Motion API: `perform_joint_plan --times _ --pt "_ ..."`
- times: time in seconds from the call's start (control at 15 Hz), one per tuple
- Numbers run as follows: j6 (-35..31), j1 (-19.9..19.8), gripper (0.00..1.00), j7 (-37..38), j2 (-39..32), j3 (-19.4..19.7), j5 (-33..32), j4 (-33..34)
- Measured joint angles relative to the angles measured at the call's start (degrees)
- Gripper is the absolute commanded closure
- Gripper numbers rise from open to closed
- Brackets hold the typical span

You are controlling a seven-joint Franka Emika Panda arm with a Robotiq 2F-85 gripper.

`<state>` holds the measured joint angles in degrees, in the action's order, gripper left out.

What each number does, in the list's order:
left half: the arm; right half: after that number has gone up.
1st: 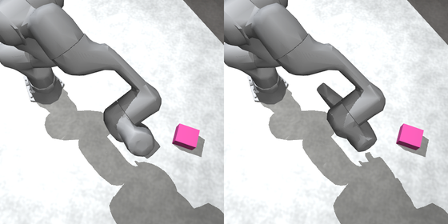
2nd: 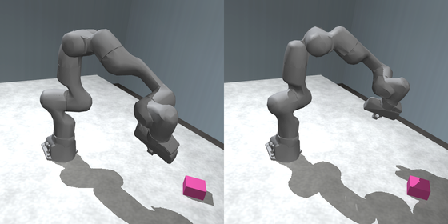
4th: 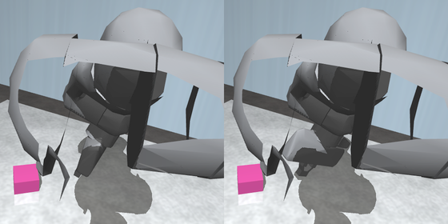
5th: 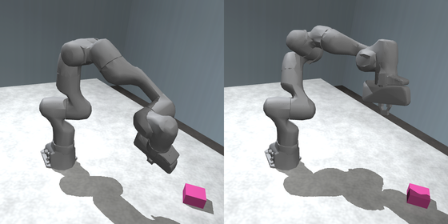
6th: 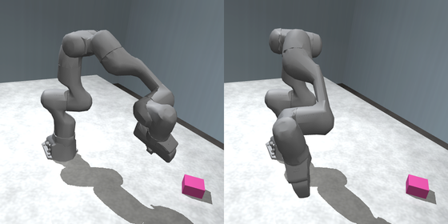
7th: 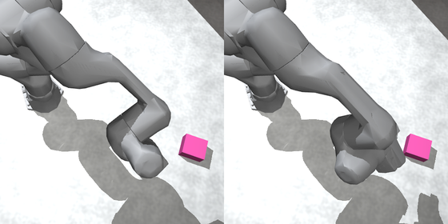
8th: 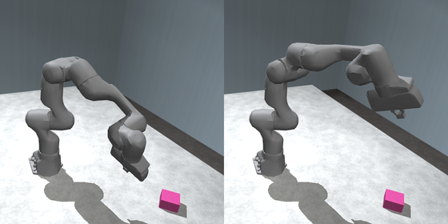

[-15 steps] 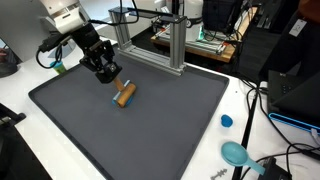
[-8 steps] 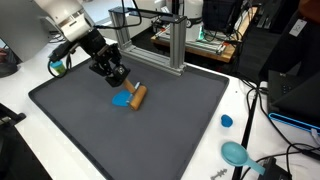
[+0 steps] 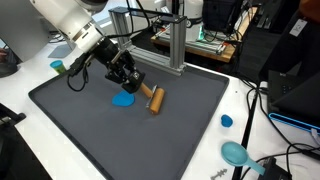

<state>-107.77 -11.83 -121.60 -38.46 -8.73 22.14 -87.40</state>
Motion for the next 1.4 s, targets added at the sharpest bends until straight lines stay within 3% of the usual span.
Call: perform_joint_plan --times 0.27,0.53,0.73,0.93,1.13,1.4 --pt "-6.2 1.1 0.78 0.7 4.9 2.5 -4.2 -4.0" --pt "-15.3 3.3 0.78 4.8 12.6 3.1 -7.1 -13.3" --pt "-24.4 8.0 0.78 16.2 18.0 3.5 -11.0 -21.1" --pt "-29.4 13.8 0.78 30.1 23.3 5.1 -15.0 -27.6" --pt "-29.6 18.2 0.78 44.0 29.6 7.4 -19.0 -32.3" --pt "-22.4 17.6 0.78 57.6 38.2 7.2 -20.7 -33.9"
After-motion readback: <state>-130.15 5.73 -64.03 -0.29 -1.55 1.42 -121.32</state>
